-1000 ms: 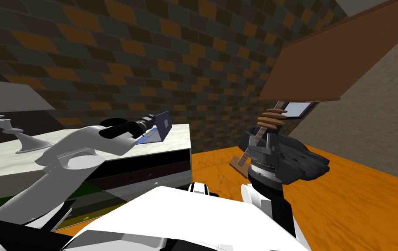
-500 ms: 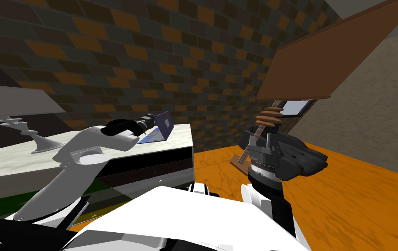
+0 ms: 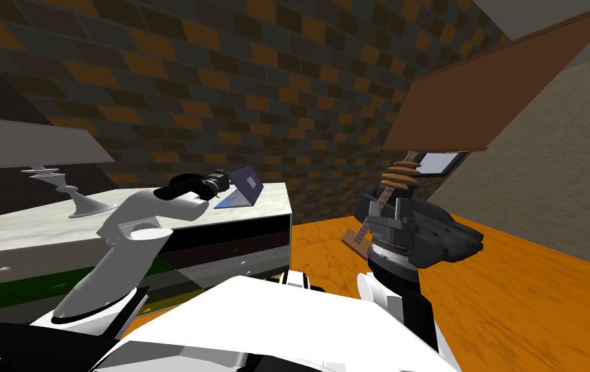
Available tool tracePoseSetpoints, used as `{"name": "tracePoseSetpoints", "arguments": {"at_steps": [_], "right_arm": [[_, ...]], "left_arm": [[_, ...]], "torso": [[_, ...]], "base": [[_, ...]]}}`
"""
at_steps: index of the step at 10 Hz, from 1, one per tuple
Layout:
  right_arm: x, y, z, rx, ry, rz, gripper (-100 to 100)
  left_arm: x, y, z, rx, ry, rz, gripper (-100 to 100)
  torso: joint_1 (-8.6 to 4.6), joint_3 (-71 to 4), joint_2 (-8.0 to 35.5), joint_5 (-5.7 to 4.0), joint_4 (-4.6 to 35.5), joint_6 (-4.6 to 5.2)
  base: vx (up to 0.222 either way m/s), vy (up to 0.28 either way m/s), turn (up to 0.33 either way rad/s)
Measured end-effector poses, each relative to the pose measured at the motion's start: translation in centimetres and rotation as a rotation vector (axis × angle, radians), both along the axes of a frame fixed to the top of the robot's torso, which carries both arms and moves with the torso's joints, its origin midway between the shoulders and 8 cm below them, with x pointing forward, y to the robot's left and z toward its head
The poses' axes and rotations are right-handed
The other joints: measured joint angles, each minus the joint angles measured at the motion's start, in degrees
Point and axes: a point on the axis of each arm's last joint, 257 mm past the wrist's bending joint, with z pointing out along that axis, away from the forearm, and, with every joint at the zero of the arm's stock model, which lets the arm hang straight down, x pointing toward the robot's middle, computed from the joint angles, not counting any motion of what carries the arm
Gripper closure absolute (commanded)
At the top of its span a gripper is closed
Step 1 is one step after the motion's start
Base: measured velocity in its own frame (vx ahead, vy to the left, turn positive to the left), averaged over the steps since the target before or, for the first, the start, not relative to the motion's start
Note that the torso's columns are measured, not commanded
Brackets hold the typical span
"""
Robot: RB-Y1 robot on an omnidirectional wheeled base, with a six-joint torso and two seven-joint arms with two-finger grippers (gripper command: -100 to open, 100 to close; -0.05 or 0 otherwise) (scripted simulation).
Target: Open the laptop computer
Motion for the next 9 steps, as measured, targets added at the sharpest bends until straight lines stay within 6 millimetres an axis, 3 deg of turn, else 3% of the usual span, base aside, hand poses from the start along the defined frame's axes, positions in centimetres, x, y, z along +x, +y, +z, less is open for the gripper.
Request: {"name": "tracePoseSetpoints", "arguments": {"at_steps": [9], "right_arm": [[0.0, 0.0, 0.0, 0.000, 0.000, 0.000, 0]], "left_arm": [[3.8, 2.9, -5.4, -0.370, -0.107, -0.007, 100]], "torso": [[0.00, 0.0, 0.1, -0.04, 0.1, 0.05]], "base": [[-0.054, 0.040, 0.007]]}}
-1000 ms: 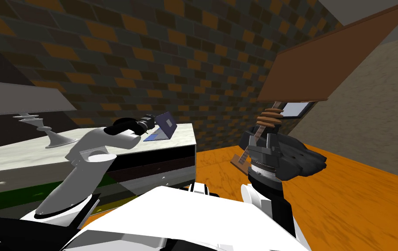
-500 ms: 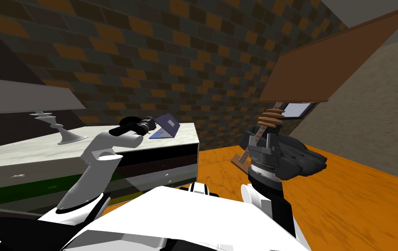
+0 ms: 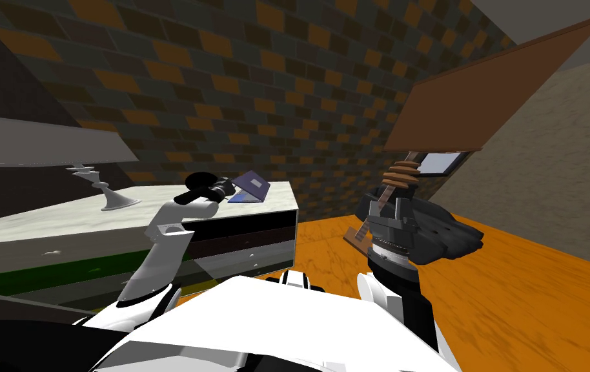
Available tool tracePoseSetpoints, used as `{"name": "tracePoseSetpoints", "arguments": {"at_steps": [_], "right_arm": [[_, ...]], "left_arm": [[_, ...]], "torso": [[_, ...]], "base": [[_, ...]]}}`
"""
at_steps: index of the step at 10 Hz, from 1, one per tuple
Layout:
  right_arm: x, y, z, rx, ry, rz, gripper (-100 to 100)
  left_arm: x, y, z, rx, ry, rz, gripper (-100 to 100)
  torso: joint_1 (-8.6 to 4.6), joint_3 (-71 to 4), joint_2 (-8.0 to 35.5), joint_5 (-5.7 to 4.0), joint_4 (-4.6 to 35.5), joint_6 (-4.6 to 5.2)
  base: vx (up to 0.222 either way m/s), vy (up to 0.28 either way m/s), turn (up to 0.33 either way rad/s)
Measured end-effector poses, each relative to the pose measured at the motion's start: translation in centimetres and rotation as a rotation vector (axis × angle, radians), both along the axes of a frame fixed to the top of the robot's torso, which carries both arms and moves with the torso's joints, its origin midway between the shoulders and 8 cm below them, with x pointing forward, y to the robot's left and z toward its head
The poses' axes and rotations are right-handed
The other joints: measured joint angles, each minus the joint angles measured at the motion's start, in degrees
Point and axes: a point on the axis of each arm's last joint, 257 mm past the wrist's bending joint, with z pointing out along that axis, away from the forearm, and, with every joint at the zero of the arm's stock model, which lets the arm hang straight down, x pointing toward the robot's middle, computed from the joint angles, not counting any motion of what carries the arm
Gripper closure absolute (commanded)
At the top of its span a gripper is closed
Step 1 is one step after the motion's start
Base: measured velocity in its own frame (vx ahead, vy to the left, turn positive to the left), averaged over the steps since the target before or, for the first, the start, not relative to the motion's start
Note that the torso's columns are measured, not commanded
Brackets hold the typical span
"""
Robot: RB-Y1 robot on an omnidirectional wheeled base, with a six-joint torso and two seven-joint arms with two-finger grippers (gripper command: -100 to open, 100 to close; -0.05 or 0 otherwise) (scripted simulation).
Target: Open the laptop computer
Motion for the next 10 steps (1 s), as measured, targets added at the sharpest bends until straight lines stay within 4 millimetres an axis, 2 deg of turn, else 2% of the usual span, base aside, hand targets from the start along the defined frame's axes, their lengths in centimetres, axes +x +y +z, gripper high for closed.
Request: {"name": "tracePoseSetpoints", "arguments": {"at_steps": [4, 5, 10], "right_arm": [[0.0, 0.0, 0.0, 0.000, 0.000, 0.000, 0], [0.0, 0.0, 0.0, 0.000, 0.000, 0.000, 0], [0.0, 0.0, 0.0, 0.000, 0.000, 0.000, 0]], "left_arm": [[0.9, 0.1, -2.1, -0.103, -0.029, -0.006, 100], [1.2, 0.1, -2.8, -0.139, -0.041, -0.008, -100], [0.0, -0.1, -0.4, -0.142, -0.040, -0.012, -100]], "torso": [[0.05, 0.1, 0.1, -0.01, 0.1, -0.08], [0.08, 0.0, 0.0, 0.00, 0.1, -0.07], [0.04, 0.1, 0.1, -0.05, 0.1, -0.09]], "base": [[-0.033, 0.035, 0.013], [0.012, 0.018, 0.015], [0.038, -0.001, 0.009]]}}
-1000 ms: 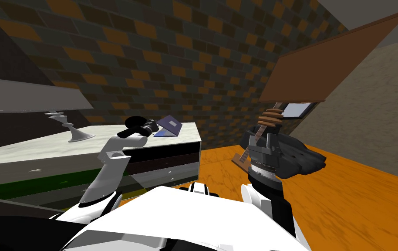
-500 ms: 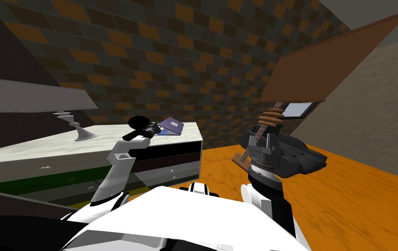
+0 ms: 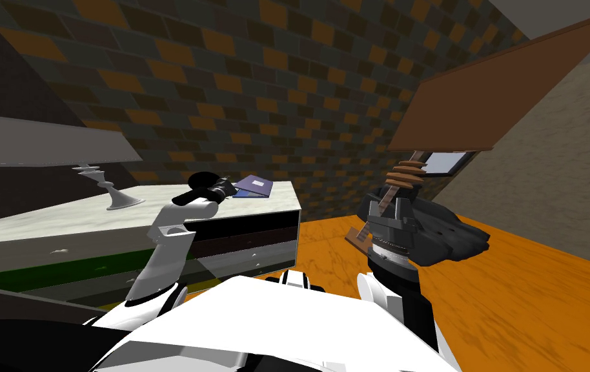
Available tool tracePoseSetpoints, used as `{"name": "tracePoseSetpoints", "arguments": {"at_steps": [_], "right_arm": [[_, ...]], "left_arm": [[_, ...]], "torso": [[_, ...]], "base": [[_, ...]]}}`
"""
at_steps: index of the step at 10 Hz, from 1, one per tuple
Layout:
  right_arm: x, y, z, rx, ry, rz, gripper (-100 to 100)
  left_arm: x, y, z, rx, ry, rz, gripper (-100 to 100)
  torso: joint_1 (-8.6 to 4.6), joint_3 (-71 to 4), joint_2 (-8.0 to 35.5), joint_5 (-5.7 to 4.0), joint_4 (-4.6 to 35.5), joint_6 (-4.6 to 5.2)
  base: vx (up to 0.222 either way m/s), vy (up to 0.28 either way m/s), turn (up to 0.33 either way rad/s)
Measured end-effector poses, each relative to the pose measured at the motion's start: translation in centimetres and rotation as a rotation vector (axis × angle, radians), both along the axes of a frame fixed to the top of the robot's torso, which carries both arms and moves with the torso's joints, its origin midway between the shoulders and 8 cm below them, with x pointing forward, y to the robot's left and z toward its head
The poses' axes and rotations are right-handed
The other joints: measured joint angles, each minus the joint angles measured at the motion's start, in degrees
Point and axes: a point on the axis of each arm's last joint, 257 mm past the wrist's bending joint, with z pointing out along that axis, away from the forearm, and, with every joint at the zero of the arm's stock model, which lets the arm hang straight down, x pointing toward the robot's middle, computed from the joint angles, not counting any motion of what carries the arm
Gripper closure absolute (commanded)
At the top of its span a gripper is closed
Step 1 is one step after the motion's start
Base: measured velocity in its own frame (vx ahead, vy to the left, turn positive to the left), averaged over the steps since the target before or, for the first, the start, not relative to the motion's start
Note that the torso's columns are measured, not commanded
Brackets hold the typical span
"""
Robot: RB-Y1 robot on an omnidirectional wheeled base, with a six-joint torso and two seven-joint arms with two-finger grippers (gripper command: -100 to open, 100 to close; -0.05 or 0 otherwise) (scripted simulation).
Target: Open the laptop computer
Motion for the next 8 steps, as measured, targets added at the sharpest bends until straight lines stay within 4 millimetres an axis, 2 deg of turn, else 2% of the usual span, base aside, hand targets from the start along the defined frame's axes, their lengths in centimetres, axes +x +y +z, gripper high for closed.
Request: {"name": "tracePoseSetpoints", "arguments": {"at_steps": [5, 6, 8], "right_arm": [[0.0, 0.0, 0.0, 0.000, 0.000, 0.000, 0], [0.0, 0.0, 0.0, 0.000, 0.000, 0.000, 0], [0.0, 0.0, 0.0, 0.000, 0.000, 0.000, 0]], "left_arm": [[-1.8, -0.6, 2.7, 0.002, 0.001, -0.006, -100], [-1.8, -0.6, 2.7, 0.000, 0.003, -0.006, 0], [-1.8, -0.6, 2.5, -0.001, 0.008, -0.005, 0]], "torso": [[0.00, 0.0, 0.0, 0.01, 0.0, -0.01], [0.01, 0.0, 0.0, 0.03, 0.0, 0.02], [0.01, 0.0, 0.0, 0.01, 0.0, 0.00]], "base": [[0.032, 0.007, 0.011], [0.000, 0.000, 0.000], [0.000, 0.000, 0.000]]}}
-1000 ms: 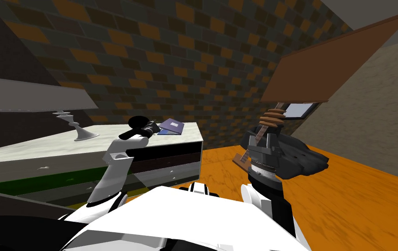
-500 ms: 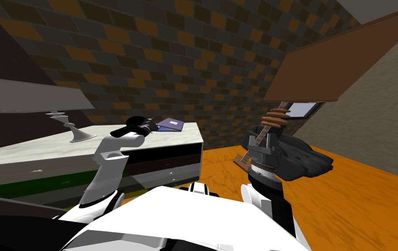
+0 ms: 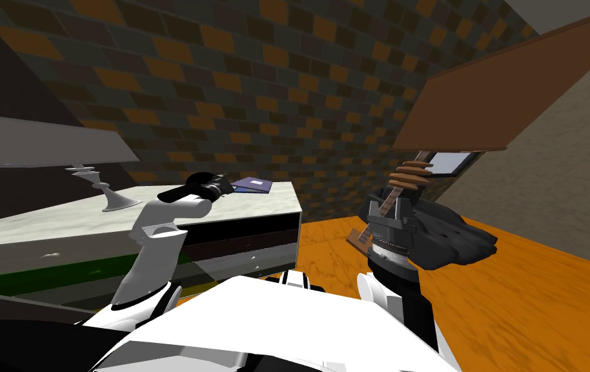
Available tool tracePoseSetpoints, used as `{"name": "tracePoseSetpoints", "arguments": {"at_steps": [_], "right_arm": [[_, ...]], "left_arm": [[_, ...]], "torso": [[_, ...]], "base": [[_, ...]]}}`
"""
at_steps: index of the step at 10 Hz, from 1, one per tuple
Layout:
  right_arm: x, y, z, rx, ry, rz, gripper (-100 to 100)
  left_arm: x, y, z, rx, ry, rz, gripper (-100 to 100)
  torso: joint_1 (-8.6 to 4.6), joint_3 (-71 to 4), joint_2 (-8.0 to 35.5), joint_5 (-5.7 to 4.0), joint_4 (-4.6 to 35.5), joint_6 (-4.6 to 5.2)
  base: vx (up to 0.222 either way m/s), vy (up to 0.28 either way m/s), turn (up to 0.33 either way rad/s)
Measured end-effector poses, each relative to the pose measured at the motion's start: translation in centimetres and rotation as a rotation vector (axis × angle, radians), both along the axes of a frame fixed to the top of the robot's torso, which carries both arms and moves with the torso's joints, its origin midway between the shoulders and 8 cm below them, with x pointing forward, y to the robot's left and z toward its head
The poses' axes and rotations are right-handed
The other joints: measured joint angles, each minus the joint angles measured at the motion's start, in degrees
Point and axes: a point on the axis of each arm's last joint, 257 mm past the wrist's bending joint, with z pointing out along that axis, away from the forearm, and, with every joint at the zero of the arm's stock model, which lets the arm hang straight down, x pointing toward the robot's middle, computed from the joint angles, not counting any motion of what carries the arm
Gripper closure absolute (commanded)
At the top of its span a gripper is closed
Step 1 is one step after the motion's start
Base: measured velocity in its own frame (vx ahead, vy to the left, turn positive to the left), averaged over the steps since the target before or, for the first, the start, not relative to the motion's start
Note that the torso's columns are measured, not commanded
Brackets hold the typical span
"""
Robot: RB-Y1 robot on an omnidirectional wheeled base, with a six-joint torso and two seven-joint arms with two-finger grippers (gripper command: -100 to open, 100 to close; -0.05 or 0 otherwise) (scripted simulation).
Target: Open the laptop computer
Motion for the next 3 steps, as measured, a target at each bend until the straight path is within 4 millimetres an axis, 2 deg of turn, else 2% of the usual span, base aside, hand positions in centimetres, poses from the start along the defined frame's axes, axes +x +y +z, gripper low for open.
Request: {"name": "tracePoseSetpoints", "arguments": {"at_steps": [3], "right_arm": [[0.00, 0.00, 0.00, 0.000, 0.000, 0.000, 0]], "left_arm": [[0.01, 0.05, -0.32, -0.002, 0.007, 0.001, 0]], "torso": [[0.01, 0.0, 0.0, 0.00, 0.0, 0.00]], "base": [[0.000, 0.000, 0.000]]}}
